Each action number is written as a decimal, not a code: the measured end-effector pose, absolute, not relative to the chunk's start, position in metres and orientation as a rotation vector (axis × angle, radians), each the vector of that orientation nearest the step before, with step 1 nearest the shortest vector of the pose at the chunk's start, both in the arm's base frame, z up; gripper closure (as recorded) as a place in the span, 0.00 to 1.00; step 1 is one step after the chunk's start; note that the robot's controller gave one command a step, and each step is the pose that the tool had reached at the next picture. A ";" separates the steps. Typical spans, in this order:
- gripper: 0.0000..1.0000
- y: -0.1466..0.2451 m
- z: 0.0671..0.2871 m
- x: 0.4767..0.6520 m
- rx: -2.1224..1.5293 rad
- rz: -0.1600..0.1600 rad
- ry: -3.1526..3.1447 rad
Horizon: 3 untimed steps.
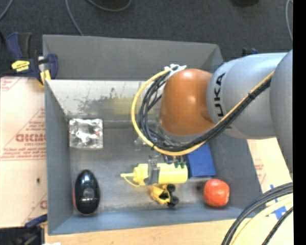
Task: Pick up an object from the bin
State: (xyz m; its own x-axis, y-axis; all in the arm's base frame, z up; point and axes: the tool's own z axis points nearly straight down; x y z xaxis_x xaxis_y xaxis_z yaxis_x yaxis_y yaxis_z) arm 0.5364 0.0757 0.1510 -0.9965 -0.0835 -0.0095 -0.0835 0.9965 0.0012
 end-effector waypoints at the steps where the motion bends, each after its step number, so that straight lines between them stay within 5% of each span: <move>1: 0.00 0.054 0.121 0.539 -0.050 0.002 3.137; 2: 1.00 0.036 0.095 0.538 -0.301 0.005 3.112; 3: 1.00 0.036 0.095 0.538 -0.300 0.005 3.113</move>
Offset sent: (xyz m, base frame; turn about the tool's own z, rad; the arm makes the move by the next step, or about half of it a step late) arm -0.0011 -0.0405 -0.0602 -0.1119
